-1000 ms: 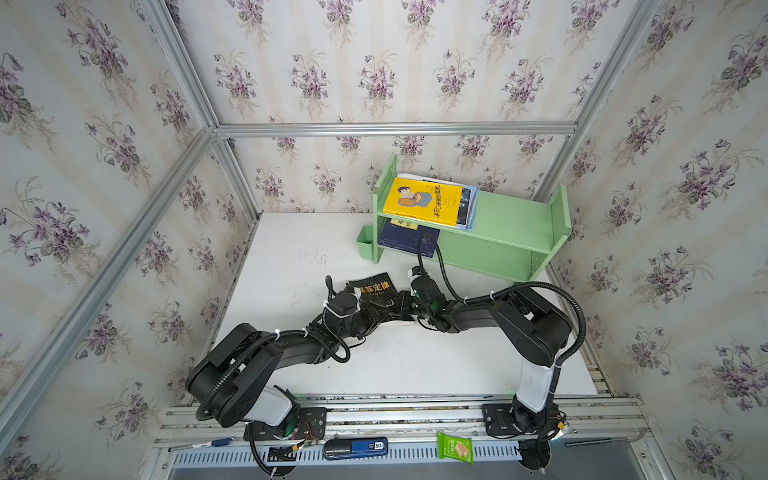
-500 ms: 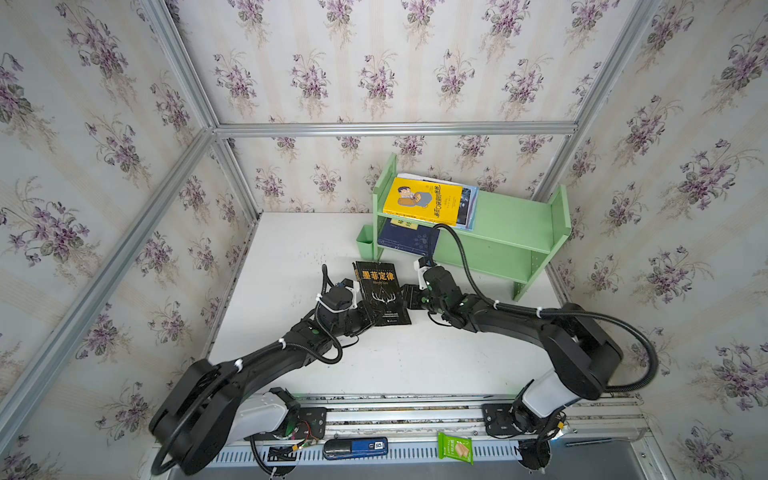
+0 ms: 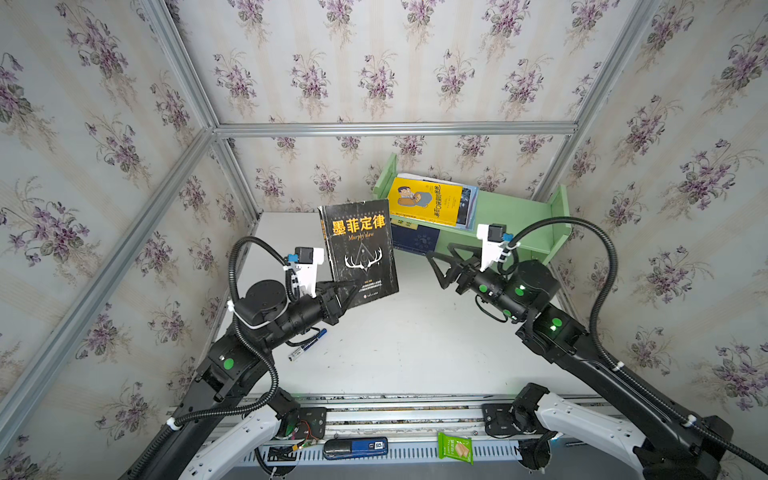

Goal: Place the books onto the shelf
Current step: 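Lift the black book upright with both grippers and carry it toward the shelf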

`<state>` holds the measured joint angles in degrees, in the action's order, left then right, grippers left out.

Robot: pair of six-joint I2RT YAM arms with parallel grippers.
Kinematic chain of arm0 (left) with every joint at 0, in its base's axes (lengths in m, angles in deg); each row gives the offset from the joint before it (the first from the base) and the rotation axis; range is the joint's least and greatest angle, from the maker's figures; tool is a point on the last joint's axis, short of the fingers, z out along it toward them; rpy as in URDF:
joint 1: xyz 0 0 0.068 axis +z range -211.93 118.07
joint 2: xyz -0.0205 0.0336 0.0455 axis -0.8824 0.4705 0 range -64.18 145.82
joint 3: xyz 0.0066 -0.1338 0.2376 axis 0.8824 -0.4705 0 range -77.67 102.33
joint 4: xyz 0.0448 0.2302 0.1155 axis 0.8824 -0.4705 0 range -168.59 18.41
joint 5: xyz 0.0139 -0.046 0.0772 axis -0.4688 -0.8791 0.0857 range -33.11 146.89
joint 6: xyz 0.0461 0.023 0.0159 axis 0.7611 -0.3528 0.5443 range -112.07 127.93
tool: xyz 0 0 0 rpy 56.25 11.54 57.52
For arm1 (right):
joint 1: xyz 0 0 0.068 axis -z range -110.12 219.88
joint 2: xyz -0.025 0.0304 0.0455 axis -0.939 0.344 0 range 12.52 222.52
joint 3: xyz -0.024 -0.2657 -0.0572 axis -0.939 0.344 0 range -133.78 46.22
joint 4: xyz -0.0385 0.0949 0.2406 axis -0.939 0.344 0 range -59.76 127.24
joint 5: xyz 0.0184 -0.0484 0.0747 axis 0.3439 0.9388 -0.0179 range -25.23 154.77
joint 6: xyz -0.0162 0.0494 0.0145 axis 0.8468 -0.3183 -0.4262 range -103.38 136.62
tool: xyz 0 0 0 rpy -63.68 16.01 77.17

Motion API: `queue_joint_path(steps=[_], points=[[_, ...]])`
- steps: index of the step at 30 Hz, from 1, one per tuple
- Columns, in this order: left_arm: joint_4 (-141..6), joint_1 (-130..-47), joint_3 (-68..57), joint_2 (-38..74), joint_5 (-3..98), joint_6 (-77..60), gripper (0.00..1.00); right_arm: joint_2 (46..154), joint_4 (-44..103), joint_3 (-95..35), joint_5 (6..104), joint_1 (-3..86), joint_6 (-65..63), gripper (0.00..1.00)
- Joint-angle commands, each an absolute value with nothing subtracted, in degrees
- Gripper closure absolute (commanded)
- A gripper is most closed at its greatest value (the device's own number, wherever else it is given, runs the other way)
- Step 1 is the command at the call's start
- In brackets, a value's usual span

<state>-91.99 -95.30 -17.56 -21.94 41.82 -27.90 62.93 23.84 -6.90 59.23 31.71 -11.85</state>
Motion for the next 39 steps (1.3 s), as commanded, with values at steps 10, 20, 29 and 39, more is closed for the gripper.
queue_joint_path(steps=[10, 20, 29, 39], points=[[-57.18, -95.15, -8.11, -1.6, 39.8, -35.66, 0.89, 67.26, -2.91, -1.57, 45.34, 33.31, -28.46, 0.0], [-37.85, -95.17, -4.96, 12.76, 33.12, -51.39, 0.9, 75.51, -12.74, -4.98, 43.05, 33.54, -34.36, 0.01], [-32.82, -95.42, -7.57, 13.66, 33.4, -55.21, 0.89, 80.28, -17.05, -6.43, 47.25, 37.2, -40.82, 0.17], [-32.35, -95.94, -7.98, 14.1, 32.73, -55.86, 0.88, 85.42, -26.43, -7.79, 47.98, 38.68, -47.28, 0.41]])
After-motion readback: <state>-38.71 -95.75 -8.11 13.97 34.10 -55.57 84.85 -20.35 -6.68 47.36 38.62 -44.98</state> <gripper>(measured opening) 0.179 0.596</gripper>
